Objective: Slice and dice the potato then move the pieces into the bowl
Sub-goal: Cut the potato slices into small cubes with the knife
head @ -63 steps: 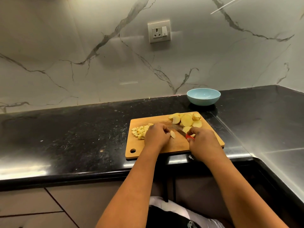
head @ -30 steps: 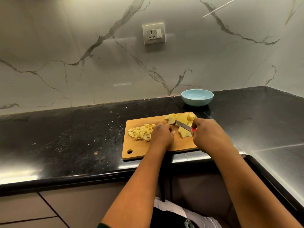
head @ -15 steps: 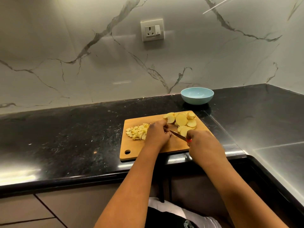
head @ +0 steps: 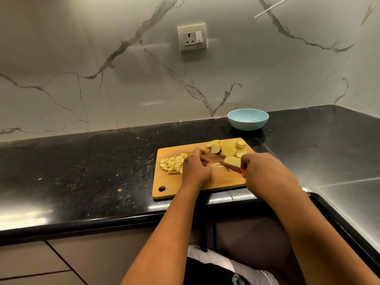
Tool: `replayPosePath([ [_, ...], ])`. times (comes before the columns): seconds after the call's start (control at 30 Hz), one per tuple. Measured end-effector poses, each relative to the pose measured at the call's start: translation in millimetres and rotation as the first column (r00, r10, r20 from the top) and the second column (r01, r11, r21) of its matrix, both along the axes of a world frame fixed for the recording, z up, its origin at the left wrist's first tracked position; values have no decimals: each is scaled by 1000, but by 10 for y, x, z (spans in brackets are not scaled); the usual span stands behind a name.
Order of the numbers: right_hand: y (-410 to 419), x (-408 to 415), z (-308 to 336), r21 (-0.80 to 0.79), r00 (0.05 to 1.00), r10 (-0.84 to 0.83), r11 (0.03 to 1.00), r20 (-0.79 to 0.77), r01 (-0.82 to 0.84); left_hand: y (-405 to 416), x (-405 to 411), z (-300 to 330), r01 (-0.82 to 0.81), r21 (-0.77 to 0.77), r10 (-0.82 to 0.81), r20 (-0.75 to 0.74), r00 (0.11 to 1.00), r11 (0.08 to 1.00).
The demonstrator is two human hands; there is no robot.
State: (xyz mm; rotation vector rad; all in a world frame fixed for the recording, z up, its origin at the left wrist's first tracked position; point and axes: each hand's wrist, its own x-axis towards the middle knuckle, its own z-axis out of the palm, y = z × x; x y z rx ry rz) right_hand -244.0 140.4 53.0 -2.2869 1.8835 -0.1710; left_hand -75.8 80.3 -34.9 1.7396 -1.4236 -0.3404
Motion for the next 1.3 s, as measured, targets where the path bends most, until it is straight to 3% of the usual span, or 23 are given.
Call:
replayPosePath([
  [0.07,20,30,-148,-134,991,1,991,133,17,9,-2,1,-27,-9,27,-34,999,1000],
  [0.13,20,97,-250,-157,988,22,988,156,2,7,-6,5,-33,-20,32,-48,998,999],
  [0.43,-54,92,-37,-34,997,68,997,-38,-70,-3,-16,-4,-19,-26,18,-13,1000,999],
  [0.53,-76,-38,44,87,991,53,995,-126,-43,-9,-26,-36,18,-60,-13,80,997,998],
  [0.63,-145,-188,-42,-4,999,-26,1000,44,26,-4,-63,-14,126,-23,-117,224,967,992],
  [0.73,-232,-262,-158,-72,978,-82,993,191,97,-47,-121,25,172,153,-220,403,888,973],
  [0.93,-412,-99,-416,-186,943,-22,978,331,89,-172,-167,93,136,313,-278,471,837,940],
  [1.1,-490,69,-571,-309,909,99,951,404,33,-155,-78,98,146,310,-307,575,758,940],
  [1.3,-602,167,-696,-403,885,196,915,423,-9,-126,262,149,-31,189,-129,773,622,981],
])
